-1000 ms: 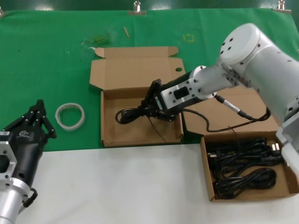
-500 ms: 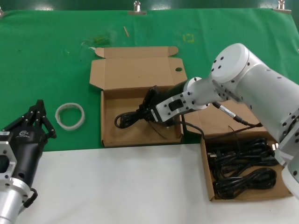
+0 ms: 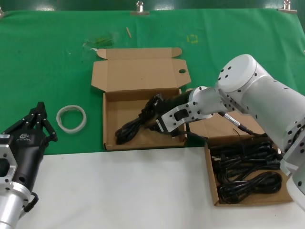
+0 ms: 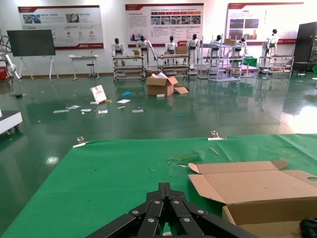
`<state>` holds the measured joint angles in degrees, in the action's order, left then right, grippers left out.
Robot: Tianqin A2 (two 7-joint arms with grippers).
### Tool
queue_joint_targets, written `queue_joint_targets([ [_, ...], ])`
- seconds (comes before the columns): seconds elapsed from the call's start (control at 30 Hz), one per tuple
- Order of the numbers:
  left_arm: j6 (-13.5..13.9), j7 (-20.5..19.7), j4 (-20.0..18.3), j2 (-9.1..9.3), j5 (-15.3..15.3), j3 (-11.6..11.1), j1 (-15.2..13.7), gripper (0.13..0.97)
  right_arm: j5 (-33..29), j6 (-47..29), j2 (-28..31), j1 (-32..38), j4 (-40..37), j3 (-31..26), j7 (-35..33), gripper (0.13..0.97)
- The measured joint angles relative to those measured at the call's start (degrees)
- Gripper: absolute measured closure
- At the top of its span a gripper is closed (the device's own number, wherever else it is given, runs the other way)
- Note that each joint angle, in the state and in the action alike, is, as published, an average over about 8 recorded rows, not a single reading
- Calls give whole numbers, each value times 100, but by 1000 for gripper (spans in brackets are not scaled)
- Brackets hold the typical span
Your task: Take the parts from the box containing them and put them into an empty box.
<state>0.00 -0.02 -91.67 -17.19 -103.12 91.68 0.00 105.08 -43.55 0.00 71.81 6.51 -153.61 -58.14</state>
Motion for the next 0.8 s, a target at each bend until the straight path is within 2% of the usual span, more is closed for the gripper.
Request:
queue_joint_targets([
  [0.33, 0, 0, 0, 0, 0, 0, 0, 957, -158, -157, 1, 34, -262, 645, -396, 750],
  [0.67, 0, 0, 0, 0, 0, 0, 0, 957, -167, -397, 151, -135, -365, 1949, -1054, 554],
  [0.8, 0, 0, 0, 0, 0, 0, 0, 957, -40, -345, 296, -478, -86, 2506, -1007, 451],
])
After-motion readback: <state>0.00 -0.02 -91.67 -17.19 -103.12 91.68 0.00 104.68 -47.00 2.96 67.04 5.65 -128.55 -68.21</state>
